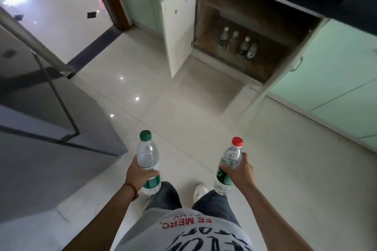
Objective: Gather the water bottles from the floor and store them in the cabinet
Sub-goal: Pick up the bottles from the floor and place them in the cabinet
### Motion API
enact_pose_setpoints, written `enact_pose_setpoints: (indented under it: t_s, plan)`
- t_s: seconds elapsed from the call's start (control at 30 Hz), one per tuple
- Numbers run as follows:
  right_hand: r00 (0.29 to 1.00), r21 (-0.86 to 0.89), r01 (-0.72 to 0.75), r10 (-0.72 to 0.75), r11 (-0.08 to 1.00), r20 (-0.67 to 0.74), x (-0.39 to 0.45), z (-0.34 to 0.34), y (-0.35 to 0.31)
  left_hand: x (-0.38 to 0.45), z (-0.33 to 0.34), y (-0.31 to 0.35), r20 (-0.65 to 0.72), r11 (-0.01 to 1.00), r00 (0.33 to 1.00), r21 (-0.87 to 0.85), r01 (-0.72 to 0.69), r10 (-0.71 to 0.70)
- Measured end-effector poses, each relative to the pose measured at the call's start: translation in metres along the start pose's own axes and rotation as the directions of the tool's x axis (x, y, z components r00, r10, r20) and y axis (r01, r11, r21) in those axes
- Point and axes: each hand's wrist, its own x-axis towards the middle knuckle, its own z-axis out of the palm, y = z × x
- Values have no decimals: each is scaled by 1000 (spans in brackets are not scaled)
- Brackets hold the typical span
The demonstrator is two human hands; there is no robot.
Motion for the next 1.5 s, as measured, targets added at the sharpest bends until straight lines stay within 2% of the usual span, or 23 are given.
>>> enact_pose_setpoints:
  t_s: [0.2, 0.43, 0.6, 0.73, 0.83, 1.0, 1.2, 1.5]
  plan:
    - [1000, 40, -23, 23, 999, -10, 59, -36, -27, 34, 24, 63, -54, 1000, 998, 22, 12, -11]
    - [997, 120, -32, 40, 992, -69, 153, -55, -99, 129, 27, 145, -72, 999, 997, 40, 14, -11]
    - [984, 166, -89, 112, 982, -135, 212, -70, -151, 198, 31, 234, -7, 990, 998, 132, -56, 57]
    - [971, 231, -118, 161, 966, -175, 251, -88, -178, 249, 45, 315, 132, 957, 982, 240, -164, 135]
    - [951, 287, -166, 231, 943, -206, 277, -104, -190, 285, 64, 370, 209, 939, 963, 263, -222, 169]
    - [928, 328, -226, 305, 917, -214, 329, -126, -202, 328, 120, 446, 246, 937, 951, 246, -249, 188]
    - [923, 338, -259, 335, 905, -190, 395, -153, -214, 359, 182, 497, 264, 930, 945, 255, -264, 196]
    - [905, 405, -262, 369, 876, -213, 460, -178, -235, 405, 232, 537, 310, 919, 937, 298, -257, 162]
